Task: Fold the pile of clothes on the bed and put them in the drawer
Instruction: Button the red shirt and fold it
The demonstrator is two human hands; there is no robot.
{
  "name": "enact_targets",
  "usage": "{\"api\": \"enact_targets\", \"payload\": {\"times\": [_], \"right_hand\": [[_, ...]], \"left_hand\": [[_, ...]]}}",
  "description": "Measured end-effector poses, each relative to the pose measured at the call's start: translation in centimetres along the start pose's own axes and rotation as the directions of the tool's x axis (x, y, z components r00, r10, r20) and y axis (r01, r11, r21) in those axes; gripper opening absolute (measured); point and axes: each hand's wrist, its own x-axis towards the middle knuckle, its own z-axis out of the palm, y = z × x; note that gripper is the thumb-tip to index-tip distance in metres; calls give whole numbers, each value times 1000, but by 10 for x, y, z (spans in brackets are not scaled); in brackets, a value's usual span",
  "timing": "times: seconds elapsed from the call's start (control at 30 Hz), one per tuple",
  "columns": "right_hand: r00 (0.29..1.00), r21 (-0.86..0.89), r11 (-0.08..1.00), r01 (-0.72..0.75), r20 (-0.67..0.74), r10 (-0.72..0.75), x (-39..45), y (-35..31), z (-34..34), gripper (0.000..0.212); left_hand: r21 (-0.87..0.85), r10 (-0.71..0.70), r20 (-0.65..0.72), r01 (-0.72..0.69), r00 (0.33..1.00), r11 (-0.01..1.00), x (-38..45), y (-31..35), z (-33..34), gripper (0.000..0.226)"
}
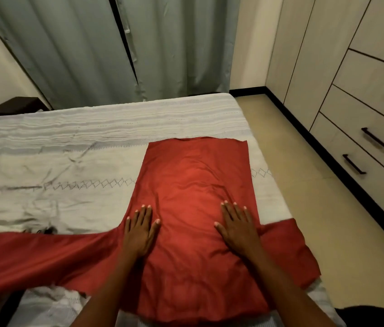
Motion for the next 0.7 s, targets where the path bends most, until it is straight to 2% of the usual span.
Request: {"api": "enact_targets", "payload": {"times": [0.1,0.17,0.23,0.3,0.47,0.53,0.7], "right_hand": [[997,33,999,-34,-66,36,-47,8,4,71],[997,23,999,24,-70,-22,-76,2,5,71],[997,13,997,81,-7,-81,-104,-9,11,76],[997,25,997,68,43,-69,-130,-19,16,82],[996,33,998,57,71,-59,-169,-30,17,94],[997,43,999,24,68,-26,-174,-29,14,96],[987,35,986,-163,4,163,-170,-11,0,93]], "left_hand": [[17,78,6,-78,997,997,-38,-17,-1,107],[-3,102,-1,-102,995,995,-60,-27,-4,109],[0,63,26,-63,998,998,-78,-35,-5,111],[23,12,73,-14,997,1000,-95,-41,-4,113],[43,-89,176,83,980,996,-124,-63,-18,127],[51,-111,196,103,974,993,-135,-66,-25,135],[54,-120,252,109,960,993,-148,-63,-30,134]]}}
